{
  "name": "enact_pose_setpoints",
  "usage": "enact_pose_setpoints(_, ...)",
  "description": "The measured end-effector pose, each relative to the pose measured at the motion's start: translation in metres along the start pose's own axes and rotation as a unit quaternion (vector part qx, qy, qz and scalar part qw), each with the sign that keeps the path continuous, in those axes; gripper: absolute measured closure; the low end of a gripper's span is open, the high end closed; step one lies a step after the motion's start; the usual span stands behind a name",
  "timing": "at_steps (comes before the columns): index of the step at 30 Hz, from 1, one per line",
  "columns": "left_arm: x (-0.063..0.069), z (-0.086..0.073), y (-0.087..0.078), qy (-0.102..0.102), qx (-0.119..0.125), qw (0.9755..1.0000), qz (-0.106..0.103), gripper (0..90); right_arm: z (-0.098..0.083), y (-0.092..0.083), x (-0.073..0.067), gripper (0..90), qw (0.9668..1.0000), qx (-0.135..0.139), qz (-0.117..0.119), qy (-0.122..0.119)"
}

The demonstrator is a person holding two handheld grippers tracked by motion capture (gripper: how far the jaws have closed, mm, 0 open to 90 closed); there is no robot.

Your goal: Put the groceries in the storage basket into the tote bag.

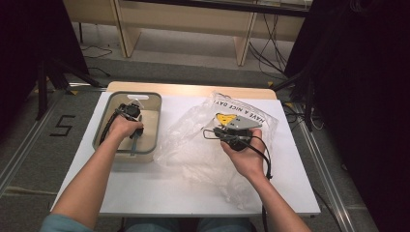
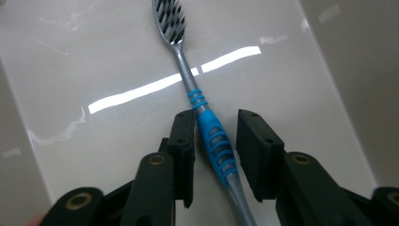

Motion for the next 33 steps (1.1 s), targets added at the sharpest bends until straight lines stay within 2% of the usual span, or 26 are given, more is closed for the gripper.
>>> enact_pose_setpoints(13,-0.0023,0.0008,0.0000,-0.017,-0.005,0.9998,0.005,76.7,0.0005,-0.0004,0.0000,90.0,1.0000,0.003,-0.003,0.000)
enact_pose_setpoints(19,-0.0026,0.0009,-0.0002,-0.015,-0.005,0.9999,0.004,77.9,0.0003,0.0000,-0.0003,90.0,1.0000,0.001,-0.001,-0.001)
enact_pose_setpoints(33,-0.0010,0.0008,-0.0012,0.004,-0.007,0.9999,0.012,78.8,0.0001,0.0000,-0.0005,90.0,1.0000,0.001,-0.002,0.001)
Point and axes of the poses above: each handheld gripper's, and its own axes: y roughly forward along the jaws, z roughly out of its top, x roughly to its right, the point moved 2 cm from there along y, roughly forward along the jaws, and after that the axes turned 11 degrees about -y, right-handed, at the moved point
